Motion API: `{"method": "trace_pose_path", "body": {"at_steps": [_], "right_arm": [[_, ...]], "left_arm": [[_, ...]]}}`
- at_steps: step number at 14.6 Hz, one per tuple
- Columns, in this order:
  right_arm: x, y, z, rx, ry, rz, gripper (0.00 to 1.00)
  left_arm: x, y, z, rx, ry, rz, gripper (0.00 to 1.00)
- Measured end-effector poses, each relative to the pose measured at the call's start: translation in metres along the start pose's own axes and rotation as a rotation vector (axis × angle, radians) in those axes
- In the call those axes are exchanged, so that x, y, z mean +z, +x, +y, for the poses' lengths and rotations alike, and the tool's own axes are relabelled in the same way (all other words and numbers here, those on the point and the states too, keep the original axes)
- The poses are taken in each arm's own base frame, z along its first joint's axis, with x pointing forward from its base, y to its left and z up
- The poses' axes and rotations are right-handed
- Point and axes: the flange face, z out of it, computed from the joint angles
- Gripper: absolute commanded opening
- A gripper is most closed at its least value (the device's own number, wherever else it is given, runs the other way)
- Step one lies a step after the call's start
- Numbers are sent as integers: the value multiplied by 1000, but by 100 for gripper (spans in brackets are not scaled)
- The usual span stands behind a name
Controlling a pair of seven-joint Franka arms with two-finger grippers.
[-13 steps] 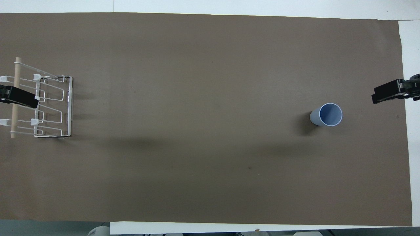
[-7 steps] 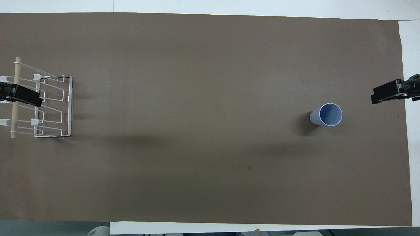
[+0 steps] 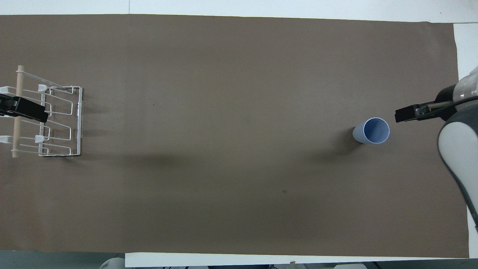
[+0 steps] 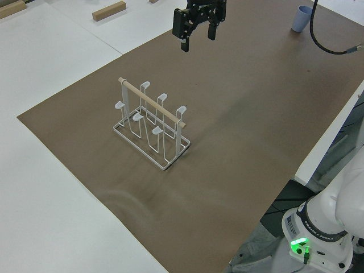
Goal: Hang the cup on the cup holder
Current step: 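Reach the right gripper down to the blue cup and grasp its rim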
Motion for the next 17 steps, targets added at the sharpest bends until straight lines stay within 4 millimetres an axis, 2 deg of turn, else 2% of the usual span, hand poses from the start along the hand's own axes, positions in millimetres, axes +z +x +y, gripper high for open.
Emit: {"method": "trace_pose_path", "body": {"at_steps": [2, 4, 6, 7, 11, 12, 13, 14, 15, 17], "right_arm": [[42, -5, 10, -51, -3, 17, 100], [72, -7, 13, -75, -1, 7, 100], [85, -9, 12, -78, 4, -14, 100], [89, -10, 11, -78, 7, -22, 96], [117, -16, 8, -79, 10, -30, 71], [127, -15, 8, -79, 9, -29, 57], [136, -13, 9, -80, 8, -28, 32], [143, -11, 9, -80, 8, -32, 13], [147, -10, 9, -81, 8, -35, 1], [148, -9, 8, -81, 8, -35, 0]], "left_arm": [[0, 0, 0, 0, 0, -1, 100], [0, 0, 0, 0, 0, -2, 100], [0, 0, 2, 3, 0, -2, 100], [2, 0, 5, 8, 0, -7, 100], [13, 1, 26, -57, 2, -34, 100], [13, 1, 26, -64, 3, -34, 100], [13, 0, 26, -67, 3, -34, 100], [12, 0, 26, -69, 3, -33, 100], [12, 0, 26, -83, 3, -32, 100], [12, 0, 23, -132, 3, -30, 100]]}}
